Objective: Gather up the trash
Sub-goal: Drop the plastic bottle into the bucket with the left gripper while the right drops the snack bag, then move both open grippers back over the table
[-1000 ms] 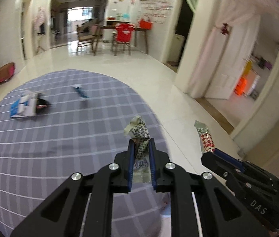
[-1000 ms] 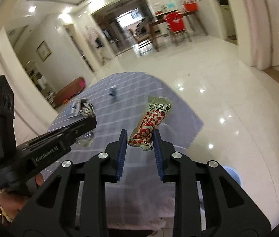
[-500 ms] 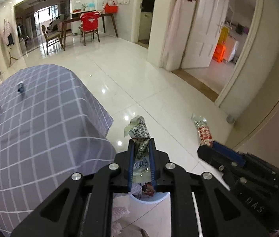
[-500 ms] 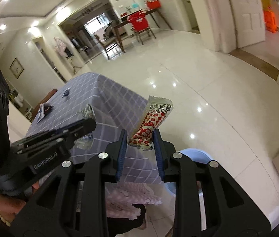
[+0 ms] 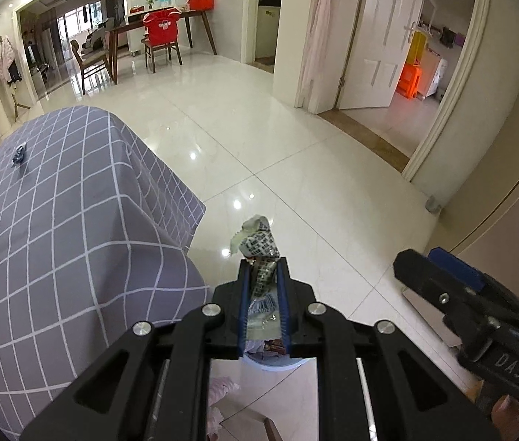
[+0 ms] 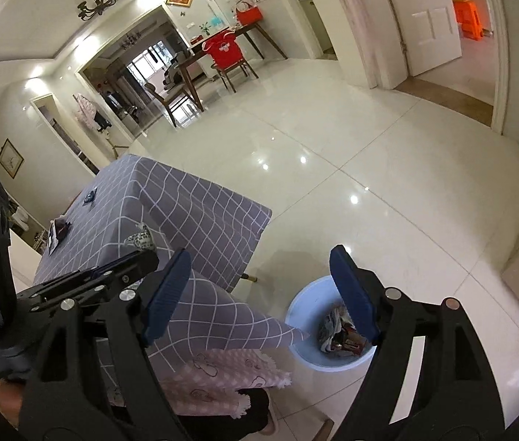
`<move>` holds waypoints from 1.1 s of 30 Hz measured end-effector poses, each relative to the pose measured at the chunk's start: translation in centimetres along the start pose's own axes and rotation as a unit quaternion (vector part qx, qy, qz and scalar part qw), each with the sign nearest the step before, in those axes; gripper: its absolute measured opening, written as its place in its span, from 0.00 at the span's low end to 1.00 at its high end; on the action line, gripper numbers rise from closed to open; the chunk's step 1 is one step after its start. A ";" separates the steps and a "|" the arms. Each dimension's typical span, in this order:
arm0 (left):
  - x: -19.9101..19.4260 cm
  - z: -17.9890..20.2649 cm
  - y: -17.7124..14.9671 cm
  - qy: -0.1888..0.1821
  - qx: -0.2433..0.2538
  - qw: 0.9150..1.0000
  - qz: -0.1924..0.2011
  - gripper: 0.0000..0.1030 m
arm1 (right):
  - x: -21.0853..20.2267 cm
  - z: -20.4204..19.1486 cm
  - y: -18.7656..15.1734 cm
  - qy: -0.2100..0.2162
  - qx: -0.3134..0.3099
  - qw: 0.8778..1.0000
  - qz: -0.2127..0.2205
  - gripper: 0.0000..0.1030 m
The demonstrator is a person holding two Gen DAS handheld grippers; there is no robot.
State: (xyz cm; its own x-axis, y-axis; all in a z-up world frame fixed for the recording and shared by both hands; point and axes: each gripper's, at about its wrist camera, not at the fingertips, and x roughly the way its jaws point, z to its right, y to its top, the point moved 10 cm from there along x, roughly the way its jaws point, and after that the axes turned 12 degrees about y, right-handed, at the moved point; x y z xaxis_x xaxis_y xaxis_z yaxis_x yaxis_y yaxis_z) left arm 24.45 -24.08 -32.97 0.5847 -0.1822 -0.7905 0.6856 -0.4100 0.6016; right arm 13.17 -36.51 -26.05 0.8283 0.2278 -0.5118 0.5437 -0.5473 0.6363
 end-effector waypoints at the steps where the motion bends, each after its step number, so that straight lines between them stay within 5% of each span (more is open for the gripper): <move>1: 0.1 0.0 0.1 0.000 0.001 1.000 0.000 0.13 | 0.1 0.0 0.1 -0.001 -0.002 1.000 0.000 0.75; 26: 0.0 3.8 2.1 -0.032 0.027 0.999 0.011 0.16 | -3.1 1.2 1.4 -0.041 -0.012 0.998 0.048 0.75; 27: -0.2 4.0 2.1 -0.040 0.027 0.999 0.010 0.22 | -3.2 1.2 1.5 -0.041 -0.012 0.998 0.051 0.75; 30: -0.5 3.6 2.6 -0.024 0.023 0.999 0.023 0.68 | -3.5 1.3 1.7 -0.042 -0.011 0.997 0.056 0.75; 33: -1.1 3.0 2.8 -0.019 0.016 0.999 0.030 0.70 | -3.5 1.2 1.6 -0.041 -0.011 0.998 0.056 0.75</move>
State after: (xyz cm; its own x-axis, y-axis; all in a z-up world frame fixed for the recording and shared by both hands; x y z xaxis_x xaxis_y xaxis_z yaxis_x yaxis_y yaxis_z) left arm 24.42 -27.74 -30.79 0.6071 -0.2418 -0.7570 0.6344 -0.4262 0.6449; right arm 11.00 -39.19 -23.94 0.8709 0.0998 -0.4813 0.4517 -0.5484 0.7037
